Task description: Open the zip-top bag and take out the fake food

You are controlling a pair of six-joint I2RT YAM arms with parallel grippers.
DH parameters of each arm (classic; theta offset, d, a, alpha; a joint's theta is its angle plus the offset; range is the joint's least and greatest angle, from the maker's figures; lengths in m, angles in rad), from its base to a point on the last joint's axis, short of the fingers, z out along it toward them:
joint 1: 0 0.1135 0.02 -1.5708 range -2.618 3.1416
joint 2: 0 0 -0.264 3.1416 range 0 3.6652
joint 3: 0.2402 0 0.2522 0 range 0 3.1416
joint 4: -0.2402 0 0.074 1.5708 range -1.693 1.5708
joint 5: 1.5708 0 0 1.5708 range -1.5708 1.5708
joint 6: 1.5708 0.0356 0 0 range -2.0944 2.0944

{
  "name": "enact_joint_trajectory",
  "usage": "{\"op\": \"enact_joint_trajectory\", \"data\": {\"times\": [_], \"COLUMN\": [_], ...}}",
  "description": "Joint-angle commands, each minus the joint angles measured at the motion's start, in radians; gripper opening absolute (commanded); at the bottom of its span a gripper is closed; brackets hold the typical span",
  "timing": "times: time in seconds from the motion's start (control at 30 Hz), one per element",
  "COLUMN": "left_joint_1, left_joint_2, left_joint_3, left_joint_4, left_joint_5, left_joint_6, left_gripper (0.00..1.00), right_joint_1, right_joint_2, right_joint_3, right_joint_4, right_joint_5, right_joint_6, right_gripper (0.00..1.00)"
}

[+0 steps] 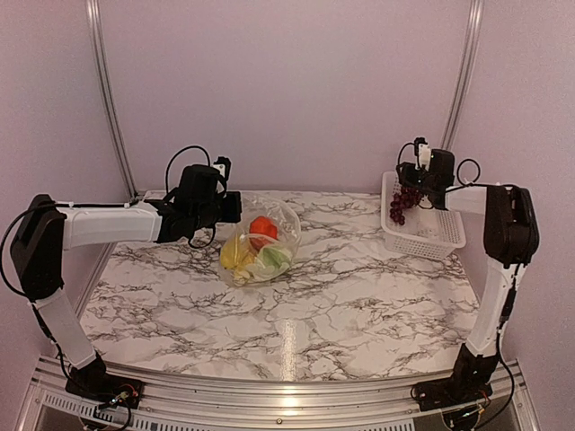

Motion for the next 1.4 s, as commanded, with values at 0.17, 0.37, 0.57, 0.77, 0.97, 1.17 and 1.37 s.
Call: {"op": "enact_joint_trajectory", "data": {"times": [0.17,0.37,0.57,0.77,0.97,1.17,1.37], "left_joint_1": [0.007,0.007,0.007,0.006,0.007,0.007,0.007], "left_joint_2": [0.019,0.019,0.033,0.042,0.048,0.048,0.048], "left_joint_3": [0.025,0.016,0.016,0.016,0.019,0.025,0.020], "left_joint_4": [-0.006,0.008,0.022,0.031,0.038,0.030,0.032], "left_joint_5": [0.051,0.105,0.148,0.192,0.213,0.216,0.217], "left_joint_6": [-0.001,0.008,0.004,0.004,-0.018,-0.015,-0.014], "left_gripper": [0.00,0.00,0.00,0.00,0.00,0.00,0.00], "right_joint_1": [0.189,0.341,0.509,0.649,0.741,0.764,0.764], "right_joint_2": [-0.204,-0.295,-0.320,-0.290,-0.225,-0.145,-0.072], "right_joint_3": [-0.063,-0.120,-0.145,-0.118,-0.105,-0.072,-0.041], "right_joint_4": [-0.045,-0.085,-0.150,-0.236,-0.251,-0.281,-0.293], "right_joint_5": [-0.199,-0.287,-0.305,-0.244,-0.204,-0.175,-0.121], "right_joint_6": [-0.096,-0.195,-0.271,-0.338,-0.393,-0.394,-0.384], "right_gripper": [0.48,0.46,0.44,0.39,0.34,0.34,0.37]}}
